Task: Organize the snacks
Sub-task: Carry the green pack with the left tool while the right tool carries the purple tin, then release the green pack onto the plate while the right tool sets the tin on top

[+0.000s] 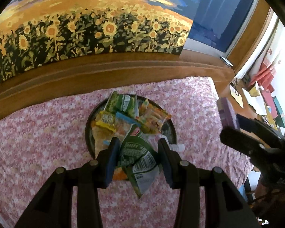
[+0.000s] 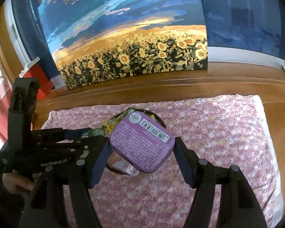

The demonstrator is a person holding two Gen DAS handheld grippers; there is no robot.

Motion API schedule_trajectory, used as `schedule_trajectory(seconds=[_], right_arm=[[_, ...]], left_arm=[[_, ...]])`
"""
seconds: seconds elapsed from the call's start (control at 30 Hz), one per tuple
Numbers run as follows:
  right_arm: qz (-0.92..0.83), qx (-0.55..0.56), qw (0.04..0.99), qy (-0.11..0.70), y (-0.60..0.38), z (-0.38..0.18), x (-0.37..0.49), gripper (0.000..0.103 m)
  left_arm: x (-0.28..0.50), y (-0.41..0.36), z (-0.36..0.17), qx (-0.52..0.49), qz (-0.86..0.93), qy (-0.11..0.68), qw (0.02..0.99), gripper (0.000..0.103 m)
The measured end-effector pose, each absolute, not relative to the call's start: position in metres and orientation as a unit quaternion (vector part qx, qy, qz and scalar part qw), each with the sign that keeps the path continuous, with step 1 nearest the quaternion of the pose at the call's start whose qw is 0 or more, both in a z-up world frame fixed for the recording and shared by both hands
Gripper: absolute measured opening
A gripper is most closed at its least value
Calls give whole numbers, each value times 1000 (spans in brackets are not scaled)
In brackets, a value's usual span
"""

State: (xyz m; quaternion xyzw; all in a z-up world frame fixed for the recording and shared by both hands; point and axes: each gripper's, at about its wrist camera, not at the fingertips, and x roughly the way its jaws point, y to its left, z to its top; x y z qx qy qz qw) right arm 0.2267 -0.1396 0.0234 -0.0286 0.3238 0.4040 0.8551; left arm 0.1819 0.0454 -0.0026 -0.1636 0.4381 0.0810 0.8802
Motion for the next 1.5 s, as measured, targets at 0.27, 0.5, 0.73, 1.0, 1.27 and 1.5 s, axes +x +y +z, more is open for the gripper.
schedule_trajectory(seconds=[0.27,0.5,0.73,1.0,1.27,1.5], right_arm=[[423,-60,845,323,-112,27,247,68],[433,-64,839,323,-98,31,257,68],[427,-71,836,337,-84,25,268,68],[439,-72,823,353,-65,15,276,68],[452,-72,806,375,-49,0,282,68],[459,-50,787,410,-41,-13,294,68]], left_arm=[[194,61,-5,-174,77,435,880,44],[200,63,-12,-177,65,441,878,44],[210,63,-20,-182,54,455,870,44],[211,69,-23,-181,44,455,871,44],[214,70,-25,-176,30,460,870,45],[216,68,-29,-171,24,464,869,62]])
